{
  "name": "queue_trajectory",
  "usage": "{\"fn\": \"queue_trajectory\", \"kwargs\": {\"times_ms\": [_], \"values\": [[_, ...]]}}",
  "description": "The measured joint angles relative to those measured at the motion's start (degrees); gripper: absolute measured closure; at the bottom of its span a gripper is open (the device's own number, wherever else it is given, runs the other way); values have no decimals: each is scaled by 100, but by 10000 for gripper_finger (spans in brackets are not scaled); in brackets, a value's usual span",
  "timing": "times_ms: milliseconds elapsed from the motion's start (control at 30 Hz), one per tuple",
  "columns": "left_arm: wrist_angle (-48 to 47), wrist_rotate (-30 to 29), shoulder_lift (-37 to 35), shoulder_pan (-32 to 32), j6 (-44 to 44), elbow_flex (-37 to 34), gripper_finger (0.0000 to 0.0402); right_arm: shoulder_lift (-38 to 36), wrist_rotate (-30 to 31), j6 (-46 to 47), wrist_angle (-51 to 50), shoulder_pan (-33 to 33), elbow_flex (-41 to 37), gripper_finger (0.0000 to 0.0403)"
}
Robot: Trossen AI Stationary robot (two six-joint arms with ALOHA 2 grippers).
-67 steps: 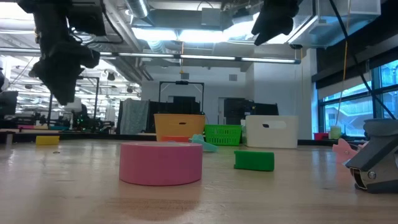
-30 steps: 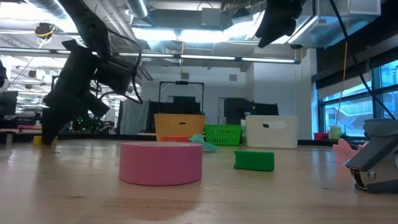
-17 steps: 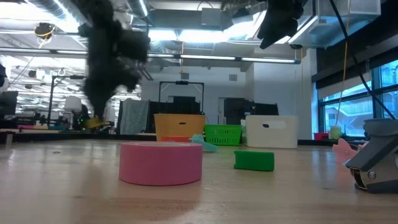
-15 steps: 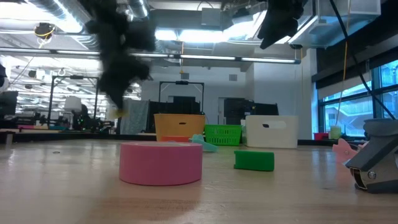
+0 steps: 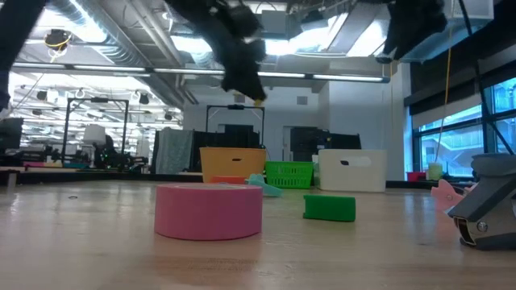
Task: Pick and place Stapler, Stapler remover, tape
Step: Put the yellow stapler into the green bin
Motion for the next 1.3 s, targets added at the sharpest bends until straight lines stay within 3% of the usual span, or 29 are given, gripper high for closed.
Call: {"fn": "queue_trajectory", "kwargs": {"times_ms": [233, 567, 833, 1300], "values": [[-662, 303, 1459, 37, 476, 1271, 357, -441, 212, 583, -615, 0, 0, 140], [-779, 255, 2588, 37, 768, 1804, 357, -617, 382, 548, -695, -59, 0, 140], [-563, -64, 2922, 33, 1077, 1987, 357, -617, 384, 523, -695, -74, 0, 140], [-535, -43, 3056, 26, 1092, 1990, 349, -617, 468, 443, -693, -74, 0, 140]]}}
